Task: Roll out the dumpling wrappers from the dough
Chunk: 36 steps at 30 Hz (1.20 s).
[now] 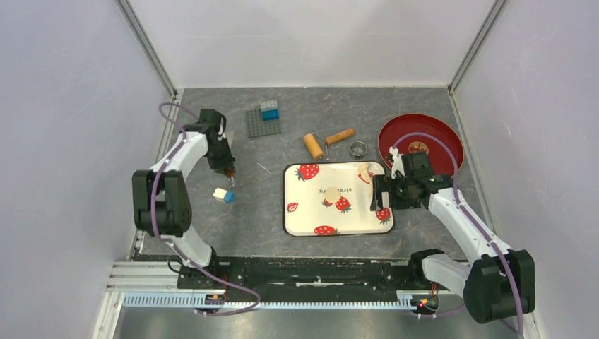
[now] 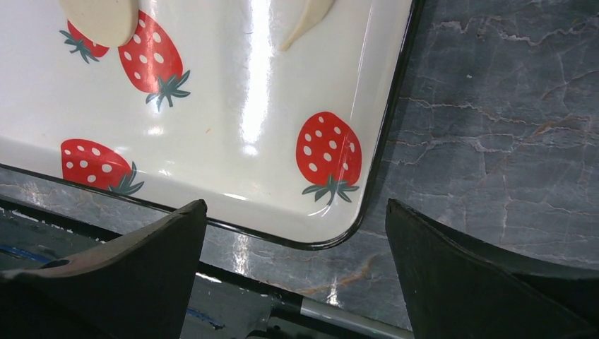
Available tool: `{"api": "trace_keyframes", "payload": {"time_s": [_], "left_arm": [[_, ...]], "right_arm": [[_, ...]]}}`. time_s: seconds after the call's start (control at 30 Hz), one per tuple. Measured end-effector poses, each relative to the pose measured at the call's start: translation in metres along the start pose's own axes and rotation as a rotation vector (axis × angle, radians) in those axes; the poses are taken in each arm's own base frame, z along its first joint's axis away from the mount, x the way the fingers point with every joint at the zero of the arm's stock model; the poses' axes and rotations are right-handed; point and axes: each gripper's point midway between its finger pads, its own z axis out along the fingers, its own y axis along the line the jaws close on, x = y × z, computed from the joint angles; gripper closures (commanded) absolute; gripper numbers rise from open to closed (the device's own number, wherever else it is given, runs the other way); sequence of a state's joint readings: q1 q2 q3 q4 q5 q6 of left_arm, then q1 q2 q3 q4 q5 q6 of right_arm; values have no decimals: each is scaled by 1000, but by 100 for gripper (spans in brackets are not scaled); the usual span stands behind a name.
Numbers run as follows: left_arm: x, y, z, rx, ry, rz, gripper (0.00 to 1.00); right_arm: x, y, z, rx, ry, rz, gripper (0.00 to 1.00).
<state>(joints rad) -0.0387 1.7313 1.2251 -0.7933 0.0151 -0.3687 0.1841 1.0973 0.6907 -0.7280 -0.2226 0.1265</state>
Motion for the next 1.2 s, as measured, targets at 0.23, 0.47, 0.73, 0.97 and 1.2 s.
{"api": "trace_keyframes", "payload": {"time_s": [0.23,0.47,0.73,0.97,1.2], "left_arm": [[-14,-25,-106,229,-321,85,98],[19,-59,-138,526,-430,254,98],[78,-88,-144,764,-447,567,98],[134,-124,-139,811,-406,917,98],[168,-130,-114,689,-331,1097,98]], "right_arm": [[-12,3,-19,8,-51,-20,2],[-23,10,-34,-12,-90,-29,2],[-29,24,-46,-72,-102,-37,2],[-35,52,-57,-221,-110,-56,2],[-42,89,-73,-431,-132,-80,2]]}}
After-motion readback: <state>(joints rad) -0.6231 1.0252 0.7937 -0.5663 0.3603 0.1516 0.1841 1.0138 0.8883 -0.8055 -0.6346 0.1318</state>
